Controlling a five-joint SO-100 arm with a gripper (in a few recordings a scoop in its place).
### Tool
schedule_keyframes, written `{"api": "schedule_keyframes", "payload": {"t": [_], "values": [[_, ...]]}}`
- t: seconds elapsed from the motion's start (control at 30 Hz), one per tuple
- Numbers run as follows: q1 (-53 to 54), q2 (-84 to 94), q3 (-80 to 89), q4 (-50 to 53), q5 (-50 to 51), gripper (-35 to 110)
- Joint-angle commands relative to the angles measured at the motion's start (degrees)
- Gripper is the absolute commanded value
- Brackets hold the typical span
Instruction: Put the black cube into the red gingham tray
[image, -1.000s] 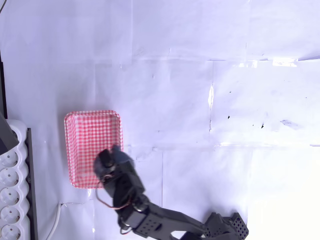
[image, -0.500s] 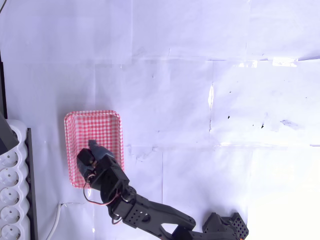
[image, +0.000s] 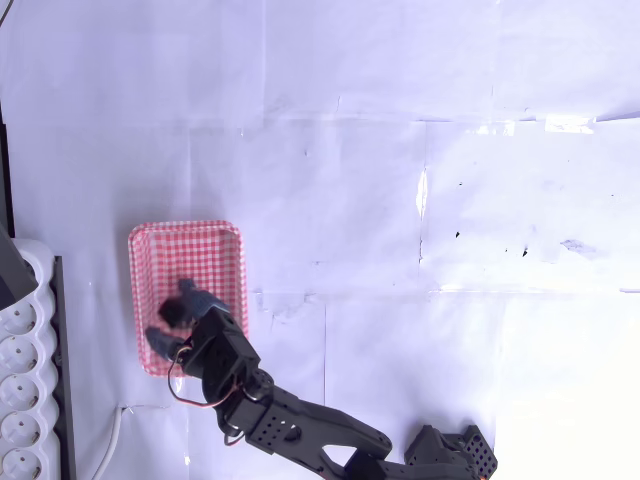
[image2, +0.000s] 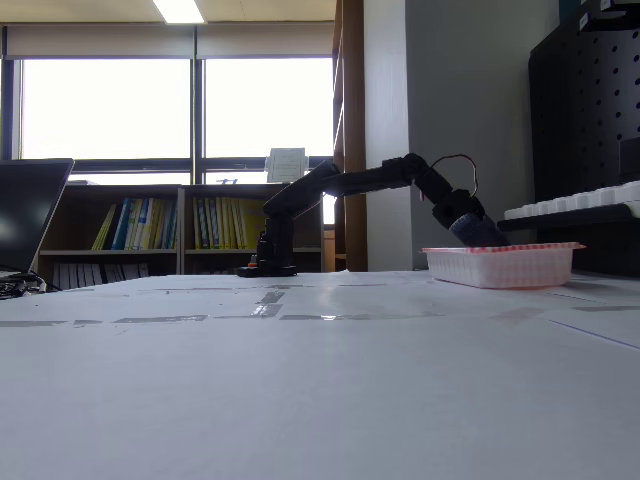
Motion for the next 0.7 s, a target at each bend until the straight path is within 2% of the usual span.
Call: {"api": "schedule_keyframes", "payload": {"t": [0.0, 0.2, 0.37, 0.47, 0.57, 0.67], "values": [[0.2, -10.7, 1.4, 0.9, -0.7, 40], [0.9, -29.0, -8.5, 1.0, -2.5, 40], [3.4, -58.4, -24.7, 1.0, -2.3, 40], [8.3, -77.5, -40.9, -2.2, 0.2, 39], [17.1, -95.9, -62.9, -9.1, 1.1, 23], [28.5, -116.1, -88.4, -19.5, -3.0, 7]]}}
